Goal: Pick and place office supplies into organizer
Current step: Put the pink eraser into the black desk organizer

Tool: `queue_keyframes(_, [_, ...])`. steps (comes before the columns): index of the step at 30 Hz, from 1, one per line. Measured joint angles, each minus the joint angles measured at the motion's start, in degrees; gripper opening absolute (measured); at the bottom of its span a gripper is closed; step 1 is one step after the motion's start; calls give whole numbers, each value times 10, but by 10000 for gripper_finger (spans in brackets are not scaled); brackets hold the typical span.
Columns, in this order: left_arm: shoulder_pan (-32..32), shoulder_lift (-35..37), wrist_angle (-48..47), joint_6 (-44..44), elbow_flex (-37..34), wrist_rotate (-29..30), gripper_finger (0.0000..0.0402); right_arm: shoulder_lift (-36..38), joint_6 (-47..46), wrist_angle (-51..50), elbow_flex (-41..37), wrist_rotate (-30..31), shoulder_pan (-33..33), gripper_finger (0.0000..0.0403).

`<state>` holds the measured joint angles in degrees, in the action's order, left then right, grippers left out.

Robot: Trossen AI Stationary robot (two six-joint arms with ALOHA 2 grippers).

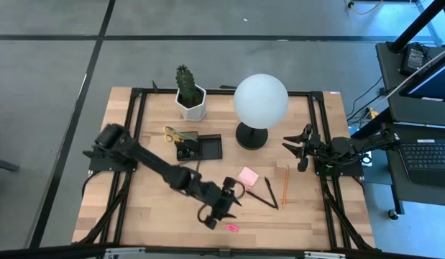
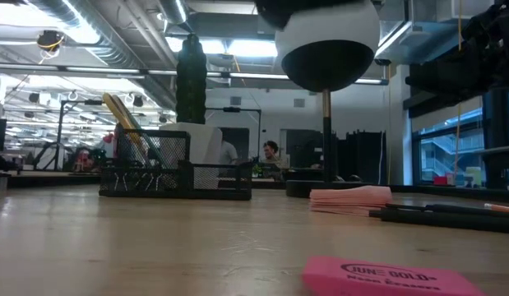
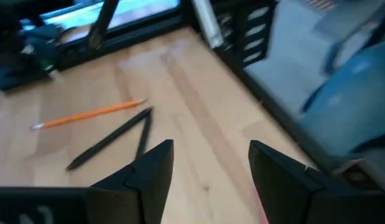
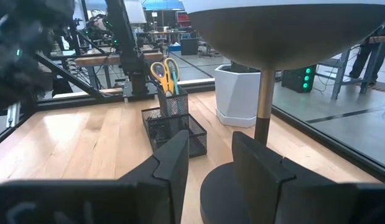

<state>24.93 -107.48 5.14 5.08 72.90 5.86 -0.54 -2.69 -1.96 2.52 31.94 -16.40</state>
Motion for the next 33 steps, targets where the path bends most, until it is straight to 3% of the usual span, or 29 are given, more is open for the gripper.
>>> queue_keyframes(4, [20,-50,35,-5,0,72,207,0,0,0,0,0,0,127])
queue_keyframes(13, [65,-132,202,-68,0,87,201,0,-25,-1,0,-5,0,127])
queue_keyframes(33, [76,-218,203,-150,0,91,198,-12,-60,0,0,-7,0,126])
